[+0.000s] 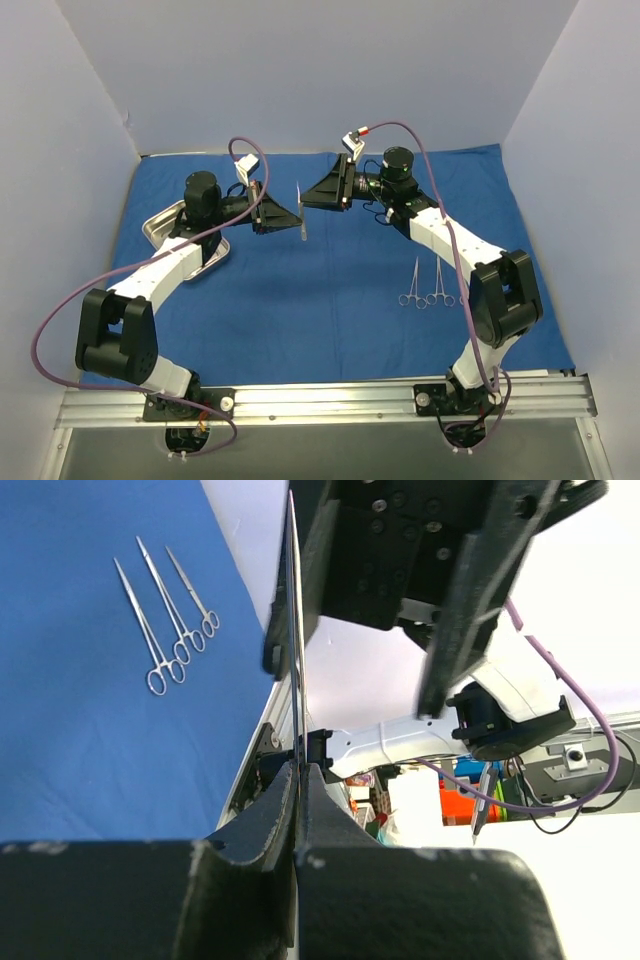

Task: Open and lay out the surgical kit
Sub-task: Place the medical item in the surgical kit.

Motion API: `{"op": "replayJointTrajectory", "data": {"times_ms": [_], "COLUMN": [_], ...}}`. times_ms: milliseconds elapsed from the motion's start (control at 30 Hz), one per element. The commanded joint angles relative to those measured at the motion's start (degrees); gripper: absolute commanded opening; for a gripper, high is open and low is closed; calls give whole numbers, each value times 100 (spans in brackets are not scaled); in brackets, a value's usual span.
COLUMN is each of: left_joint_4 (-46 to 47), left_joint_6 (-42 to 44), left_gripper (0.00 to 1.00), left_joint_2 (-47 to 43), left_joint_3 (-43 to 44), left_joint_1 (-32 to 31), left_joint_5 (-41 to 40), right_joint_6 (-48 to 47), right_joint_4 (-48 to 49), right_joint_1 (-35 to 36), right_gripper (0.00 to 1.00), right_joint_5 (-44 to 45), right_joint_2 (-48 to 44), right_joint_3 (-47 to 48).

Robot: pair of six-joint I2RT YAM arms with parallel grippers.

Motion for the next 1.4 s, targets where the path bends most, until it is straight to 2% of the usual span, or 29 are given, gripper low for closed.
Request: {"op": "replayJointTrajectory", "data": {"times_ms": [0, 400, 567, 600, 633, 667, 767, 833, 867, 900, 933, 967, 1000, 1033, 1067, 1133, 1167, 1267, 1367], "left_joint_4": [555, 809, 950, 950, 950, 959, 890, 233, -144, -905, -1383, -1918, -2872, -3343, -4235, -4839, -5259, -5902, -6263], "left_joint_6": [-103, -279, -376, -367, -358, -358, -288, 201, 465, 712, 1367, 1730, 2038, 2685, 3005, 3587, 3710, 3983, 4115], "left_gripper": [2, 2, 2, 2, 2, 2, 5, 18, 34, 40, 43, 45, 45, 45, 45, 45, 44, 44, 41], "left_joint_2": [-303, -189, -83, -57, -31, -22, 31, -47, -100, -240, -302, -372, -469, -513, -557, -593, -602, -427, -251], "left_joint_3": [14, -3, 49, 58, 58, 67, 58, 67, 84, 146, 233, 321, 400, 584, 681, 866, 910, 1051, 1156], "left_joint_1": [-12, -152, -161, -161, -161, -161, -135, -47, 75, 146, 234, 313, 496, 585, 664, 841, 867, 1051, 1402], "left_joint_5": [123, 71, 115, 132, 150, 167, 211, 54, -25, -104, -297, -412, -526, -684, -1129, -1606, -2156, -2897, -3066], "right_joint_6": [-153, -47, 32, 49, 50, 32, -387, -783, -1064, -1745, -2091, -2434, -3047, -3323, -3534, -3852, -3966, -4213, -4169], "right_joint_4": [97, 298, 326, 343, 343, 335, -304, -779, -1582, -1999, -2421, -3295, -3687, -4100, -4609, -4850, -5190, -5632, -5826], "right_joint_1": [40, 163, 190, 199, 199, 199, 172, 155, 146, 137, 137, 128, 128, 163, 181, 207, 268, 453, 532], "right_gripper": [49, 38, 23, 18, 4, 0, 0, 0, 0, 0, 0, 0, 0, 0, 0, 0, 0, 0, 0], "right_joint_5": [-231, -425, -451, -451, -442, -425, -302, -171, -100, -12, 250, 426, 637, 1109, 1409, 1964, 2627, 3973, 4575], "right_joint_2": [-158, 158, 316, 334, 360, 361, 317, 264, 255, 255, 246, 246, 264, 220, 194, 45, 18, -105, -211], "right_joint_3": [-83, 163, 277, 294, 295, 303, 347, 400, 470, 644, 724, 812, 996, 1059, 1094, 1016, 1007, 919, 744]}}
